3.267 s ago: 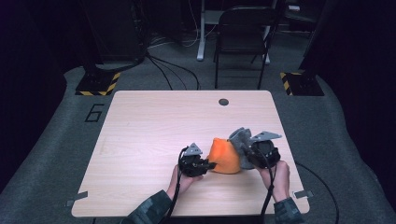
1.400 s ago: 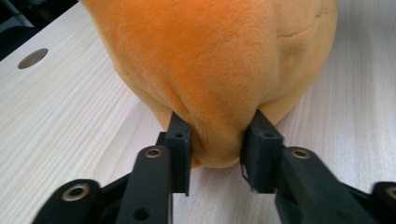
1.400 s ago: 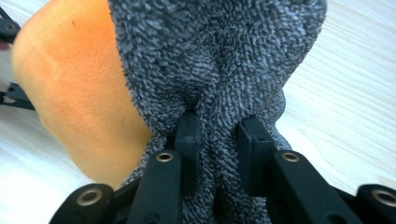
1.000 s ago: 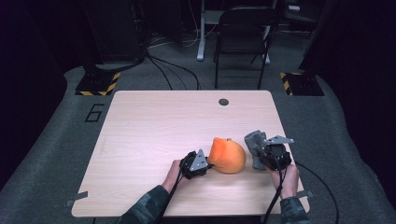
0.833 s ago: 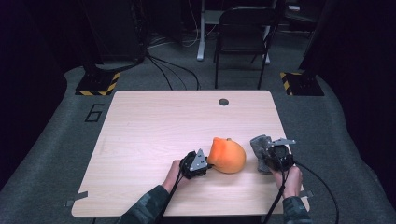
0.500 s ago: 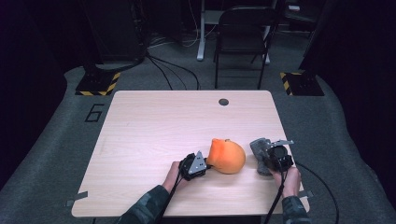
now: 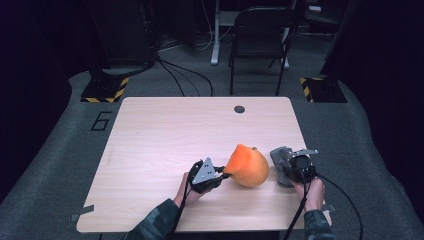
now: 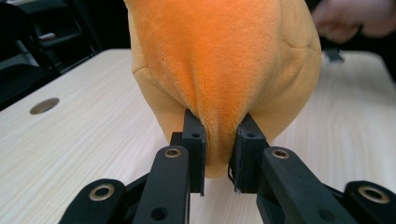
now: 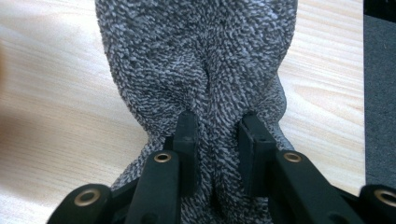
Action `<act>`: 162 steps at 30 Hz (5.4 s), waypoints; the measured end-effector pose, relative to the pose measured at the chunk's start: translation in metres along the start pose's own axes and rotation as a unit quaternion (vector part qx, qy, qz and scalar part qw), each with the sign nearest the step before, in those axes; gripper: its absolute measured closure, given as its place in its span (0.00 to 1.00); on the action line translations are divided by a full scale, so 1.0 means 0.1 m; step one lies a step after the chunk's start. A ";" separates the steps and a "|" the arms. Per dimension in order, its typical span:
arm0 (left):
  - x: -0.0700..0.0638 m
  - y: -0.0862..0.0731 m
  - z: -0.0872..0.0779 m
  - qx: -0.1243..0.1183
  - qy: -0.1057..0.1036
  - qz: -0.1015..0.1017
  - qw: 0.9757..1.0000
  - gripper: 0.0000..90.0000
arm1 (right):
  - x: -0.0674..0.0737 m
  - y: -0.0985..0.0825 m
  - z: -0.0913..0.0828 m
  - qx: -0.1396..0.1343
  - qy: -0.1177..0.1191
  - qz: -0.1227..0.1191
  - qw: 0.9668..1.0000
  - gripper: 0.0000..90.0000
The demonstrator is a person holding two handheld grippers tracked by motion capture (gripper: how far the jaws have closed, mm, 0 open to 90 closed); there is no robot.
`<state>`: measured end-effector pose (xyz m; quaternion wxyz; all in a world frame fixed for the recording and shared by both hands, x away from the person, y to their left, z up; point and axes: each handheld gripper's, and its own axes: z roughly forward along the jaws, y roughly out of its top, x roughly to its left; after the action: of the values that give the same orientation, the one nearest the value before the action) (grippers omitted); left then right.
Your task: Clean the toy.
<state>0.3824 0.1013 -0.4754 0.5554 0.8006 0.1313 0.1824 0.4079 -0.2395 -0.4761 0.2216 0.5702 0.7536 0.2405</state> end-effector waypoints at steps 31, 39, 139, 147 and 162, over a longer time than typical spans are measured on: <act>0.16 -0.08 0.01 0.037 -0.018 -0.279 0.959 0.86 | 0.02 0.03 -0.05 0.002 -0.008 -0.010 1.000 0.79; 0.21 -0.22 0.10 0.070 -0.003 -0.297 0.952 0.84 | 0.07 0.05 -0.03 0.005 -0.003 -0.015 1.000 0.80; 0.12 -0.19 0.15 0.086 0.004 -0.223 0.971 0.80 | 0.53 0.20 0.14 0.025 0.019 -0.081 0.996 0.79; 0.13 -0.19 0.16 0.087 0.004 -0.221 0.971 0.79 | 0.65 0.44 -0.52 -0.069 0.070 -0.069 0.993 0.79; 0.19 -0.21 0.16 0.096 -0.009 -0.211 0.973 0.59 | 0.85 0.33 -0.18 -0.033 0.067 -0.102 0.992 0.80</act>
<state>0.4069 0.1030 -0.4973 0.5034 0.8060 0.3086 0.0406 0.4002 -0.1513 -0.4471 0.2130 0.4652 0.8127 0.2789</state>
